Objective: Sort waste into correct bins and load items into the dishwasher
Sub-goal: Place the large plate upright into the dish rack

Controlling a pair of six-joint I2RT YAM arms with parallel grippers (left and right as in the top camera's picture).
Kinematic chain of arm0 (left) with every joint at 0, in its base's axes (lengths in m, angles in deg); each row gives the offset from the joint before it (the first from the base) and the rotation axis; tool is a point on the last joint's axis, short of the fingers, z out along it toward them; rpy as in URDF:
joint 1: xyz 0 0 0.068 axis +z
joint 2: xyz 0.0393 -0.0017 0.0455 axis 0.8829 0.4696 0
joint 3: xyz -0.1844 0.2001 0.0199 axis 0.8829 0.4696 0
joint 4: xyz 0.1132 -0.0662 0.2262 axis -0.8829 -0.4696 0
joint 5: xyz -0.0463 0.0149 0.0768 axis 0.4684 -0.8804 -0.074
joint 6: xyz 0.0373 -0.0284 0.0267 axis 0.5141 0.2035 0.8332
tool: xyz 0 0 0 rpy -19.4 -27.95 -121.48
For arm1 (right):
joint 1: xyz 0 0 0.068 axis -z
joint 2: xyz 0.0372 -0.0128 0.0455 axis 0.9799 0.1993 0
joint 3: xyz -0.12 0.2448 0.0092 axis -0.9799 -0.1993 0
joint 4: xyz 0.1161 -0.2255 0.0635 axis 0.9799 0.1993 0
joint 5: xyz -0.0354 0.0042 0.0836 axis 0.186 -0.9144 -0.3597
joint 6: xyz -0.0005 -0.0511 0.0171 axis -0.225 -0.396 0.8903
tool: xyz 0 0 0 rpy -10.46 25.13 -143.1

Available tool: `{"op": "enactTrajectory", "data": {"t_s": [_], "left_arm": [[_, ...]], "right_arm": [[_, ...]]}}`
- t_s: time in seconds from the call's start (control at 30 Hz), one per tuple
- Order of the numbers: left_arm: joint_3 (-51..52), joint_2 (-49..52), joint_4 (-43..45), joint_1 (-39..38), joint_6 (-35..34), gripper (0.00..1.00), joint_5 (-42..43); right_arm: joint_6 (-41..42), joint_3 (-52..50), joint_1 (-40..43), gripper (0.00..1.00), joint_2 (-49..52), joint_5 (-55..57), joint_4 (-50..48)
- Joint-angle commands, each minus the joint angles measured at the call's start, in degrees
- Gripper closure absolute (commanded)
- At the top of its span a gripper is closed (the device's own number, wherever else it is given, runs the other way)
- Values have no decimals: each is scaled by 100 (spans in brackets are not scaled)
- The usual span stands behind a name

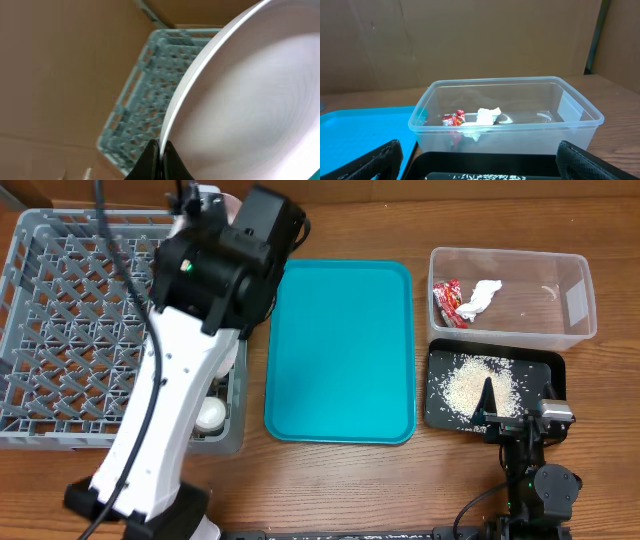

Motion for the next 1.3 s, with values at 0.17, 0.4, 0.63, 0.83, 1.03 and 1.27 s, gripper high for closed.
{"op": "enactTrajectory", "data": {"t_s": [0.17, 0.4, 0.63, 0.83, 1.03, 1.27], "left_arm": [[1794, -667, -9, 901, -1364, 96, -1810], [2614, -136, 588, 1757, -1860, 96, -2409], [2660, 1010, 807, 2100, -1821, 96, -2518], [2660, 1502, 833, 2096, -1823, 96, -2516], [2658, 1620, 831, 2026, -1858, 92, -2551], [2658, 1447, 822, 1589, -1884, 23, -2649]], "right_arm": [[-7, -61, 13, 0, -68, 13, -42], [-7, -61, 13, 0, -68, 13, -42], [-7, -61, 13, 0, -68, 13, -42], [-9, -61, 13, 0, -68, 13, -42], [-7, -61, 13, 0, -68, 13, -42], [-7, -61, 13, 0, -68, 13, -42]]}}
